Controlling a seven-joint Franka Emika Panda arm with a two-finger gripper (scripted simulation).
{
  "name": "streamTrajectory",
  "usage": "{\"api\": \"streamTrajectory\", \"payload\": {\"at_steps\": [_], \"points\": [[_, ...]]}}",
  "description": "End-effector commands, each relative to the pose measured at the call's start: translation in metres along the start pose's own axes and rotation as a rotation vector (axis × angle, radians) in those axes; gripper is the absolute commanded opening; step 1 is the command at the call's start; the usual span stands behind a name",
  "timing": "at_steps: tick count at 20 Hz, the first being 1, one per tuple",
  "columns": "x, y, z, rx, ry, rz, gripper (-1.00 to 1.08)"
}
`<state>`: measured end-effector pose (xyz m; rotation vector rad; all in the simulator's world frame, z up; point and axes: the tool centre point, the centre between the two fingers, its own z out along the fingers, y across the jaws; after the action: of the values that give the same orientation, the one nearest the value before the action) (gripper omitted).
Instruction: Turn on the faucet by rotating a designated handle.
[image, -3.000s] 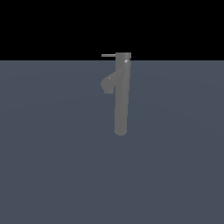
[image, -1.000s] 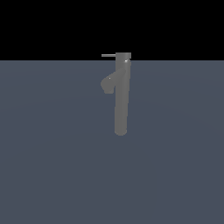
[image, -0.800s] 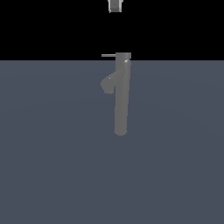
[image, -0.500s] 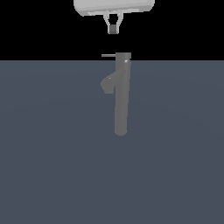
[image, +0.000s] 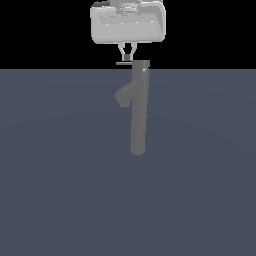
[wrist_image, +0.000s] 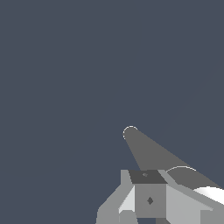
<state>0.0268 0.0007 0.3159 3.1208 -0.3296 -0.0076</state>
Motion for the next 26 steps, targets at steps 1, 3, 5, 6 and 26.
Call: {"api": "streamTrajectory", "payload": {"at_steps": [1, 3, 5, 6, 26], "points": [[0.007, -0.002, 0.008, 0.002, 0.003, 0.007, -1.00], [0.010, -0.003, 0.012, 0.003, 0.004, 0.011, -1.00], [0.012, -0.004, 0.014, 0.004, 0.004, 0.013, -1.00], [0.013, -0.004, 0.015, 0.004, 0.004, 0.013, -1.00], [-0.021, -0.012, 0.015, 0.005, 0.013, 0.021, -1.00]]}}
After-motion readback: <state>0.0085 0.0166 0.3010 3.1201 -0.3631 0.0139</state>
